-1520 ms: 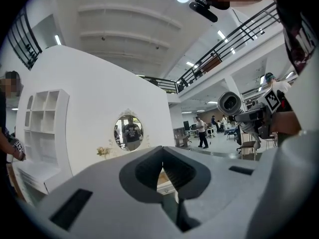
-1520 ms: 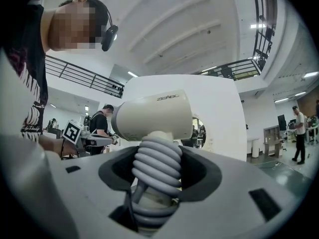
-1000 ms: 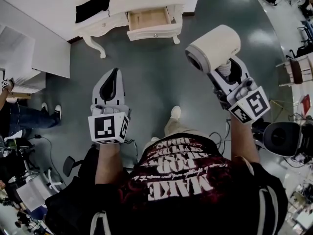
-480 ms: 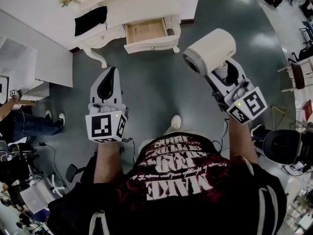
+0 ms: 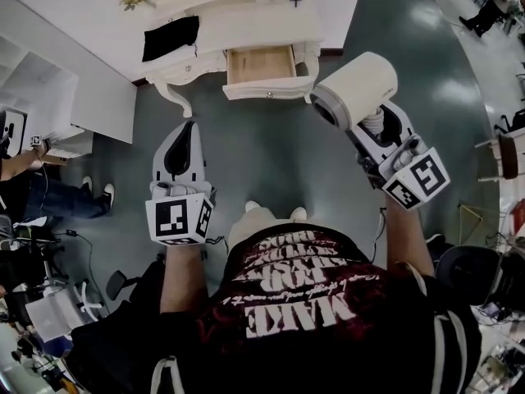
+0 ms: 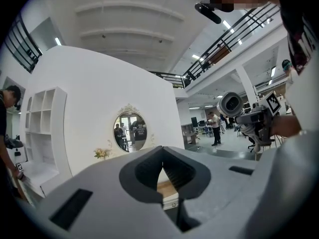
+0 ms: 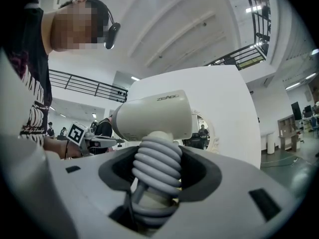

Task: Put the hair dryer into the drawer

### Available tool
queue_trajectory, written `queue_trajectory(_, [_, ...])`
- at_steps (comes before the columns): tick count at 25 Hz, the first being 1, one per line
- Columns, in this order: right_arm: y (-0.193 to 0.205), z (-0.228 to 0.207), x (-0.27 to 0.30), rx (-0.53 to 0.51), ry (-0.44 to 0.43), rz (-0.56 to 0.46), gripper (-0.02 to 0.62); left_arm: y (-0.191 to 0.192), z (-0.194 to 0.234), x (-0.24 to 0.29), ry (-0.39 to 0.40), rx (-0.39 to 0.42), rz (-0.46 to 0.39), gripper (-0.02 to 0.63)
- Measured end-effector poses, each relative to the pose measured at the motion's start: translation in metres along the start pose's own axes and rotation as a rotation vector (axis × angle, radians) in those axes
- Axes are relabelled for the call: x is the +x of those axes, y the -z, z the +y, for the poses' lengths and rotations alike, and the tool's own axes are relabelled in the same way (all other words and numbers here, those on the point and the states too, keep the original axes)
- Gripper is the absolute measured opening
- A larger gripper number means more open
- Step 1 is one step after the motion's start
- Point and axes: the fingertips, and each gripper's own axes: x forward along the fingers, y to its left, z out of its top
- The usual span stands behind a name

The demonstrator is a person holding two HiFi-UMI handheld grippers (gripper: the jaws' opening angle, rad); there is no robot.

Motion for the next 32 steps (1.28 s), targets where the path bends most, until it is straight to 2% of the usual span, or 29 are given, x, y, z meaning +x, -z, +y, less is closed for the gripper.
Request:
queue_trajectory(10, [0.009,-0.011,0.049,0.018,-0.013,-0.003,0.233,0.007,0.031,0.034,0.01,0.003,-0.006,0.005])
queue_trajectory(20, [0.012,-0.036,0.1,0.017,0.03,0.009,0.233,0.009,0.068,0.092,0.054,0.007,-0.02,0.005])
queue_trajectory(26, [0.018,-0.054,0.13,0.02,0.048,0.024,0.232,0.018,0.09,0.127,0.073,-0.032,-0.01,0.005])
queue_trajectory(32, [0.021,-0.069,0.159,0.024,0.055,0.032,0.233,0.023,0.11,0.155,0.079,-0.033,-0.006,0.005])
